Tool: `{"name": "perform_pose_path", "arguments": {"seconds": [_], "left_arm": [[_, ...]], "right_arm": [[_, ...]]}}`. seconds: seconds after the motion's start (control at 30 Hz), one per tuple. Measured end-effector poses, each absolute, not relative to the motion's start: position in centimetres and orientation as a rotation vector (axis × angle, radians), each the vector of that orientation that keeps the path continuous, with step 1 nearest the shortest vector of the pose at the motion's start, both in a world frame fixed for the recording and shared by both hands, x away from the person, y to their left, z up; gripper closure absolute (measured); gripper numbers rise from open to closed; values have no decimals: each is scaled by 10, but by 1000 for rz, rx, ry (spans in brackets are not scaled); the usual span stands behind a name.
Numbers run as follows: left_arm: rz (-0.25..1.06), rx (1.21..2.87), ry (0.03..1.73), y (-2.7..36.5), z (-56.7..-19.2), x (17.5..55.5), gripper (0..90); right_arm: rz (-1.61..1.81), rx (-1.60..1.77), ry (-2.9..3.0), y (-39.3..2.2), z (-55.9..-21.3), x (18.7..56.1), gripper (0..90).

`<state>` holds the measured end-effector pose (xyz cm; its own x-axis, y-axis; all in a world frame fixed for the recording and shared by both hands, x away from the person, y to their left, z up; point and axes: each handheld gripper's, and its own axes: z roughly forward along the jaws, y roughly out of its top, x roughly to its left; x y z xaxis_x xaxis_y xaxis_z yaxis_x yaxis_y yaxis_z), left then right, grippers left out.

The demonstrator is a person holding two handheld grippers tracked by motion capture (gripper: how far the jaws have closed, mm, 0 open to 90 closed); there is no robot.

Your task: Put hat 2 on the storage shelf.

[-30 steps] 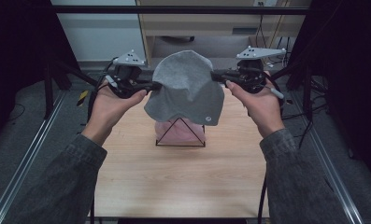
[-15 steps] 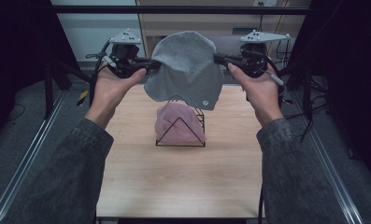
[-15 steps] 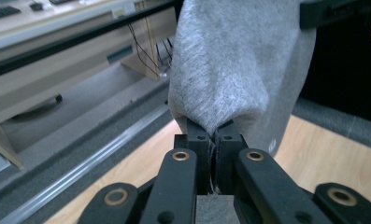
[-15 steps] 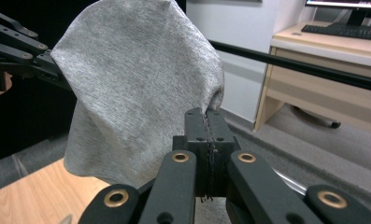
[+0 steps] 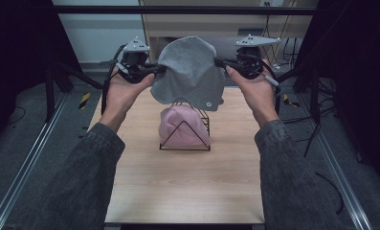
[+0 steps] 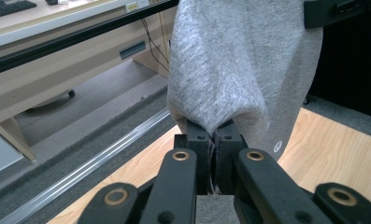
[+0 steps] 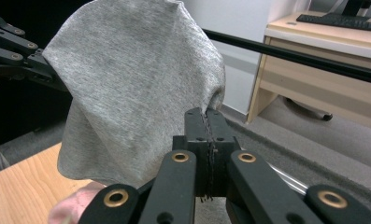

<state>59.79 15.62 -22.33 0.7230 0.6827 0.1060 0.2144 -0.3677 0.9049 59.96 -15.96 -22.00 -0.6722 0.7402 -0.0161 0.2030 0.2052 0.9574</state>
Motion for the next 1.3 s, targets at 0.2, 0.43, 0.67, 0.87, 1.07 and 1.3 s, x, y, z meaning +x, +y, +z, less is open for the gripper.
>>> {"name": "perform_pose_path", "arguments": {"seconds": [0.2, 0.43, 0.67, 0.87, 1.07, 1.3], "left_arm": [[593, 1919, 713, 157, -240, 605, 874], [551, 1921, 729, 159, -259, 612, 875], [568, 1942, 745, 163, -269, 616, 874], [549, 1939, 774, 172, -279, 621, 874], [541, 1971, 779, 173, -291, 621, 875], [527, 1982, 786, 177, -301, 620, 875]], "right_arm": [[1471, 885, 2021, -155, -232, 608, 900], [1440, 889, 2049, -152, -244, 610, 900], [1436, 905, 2066, -151, -256, 611, 900], [1436, 903, 2091, -147, -267, 609, 900], [1421, 907, 2121, -143, -279, 608, 900], [1409, 927, 2144, -143, -290, 608, 900]]}}
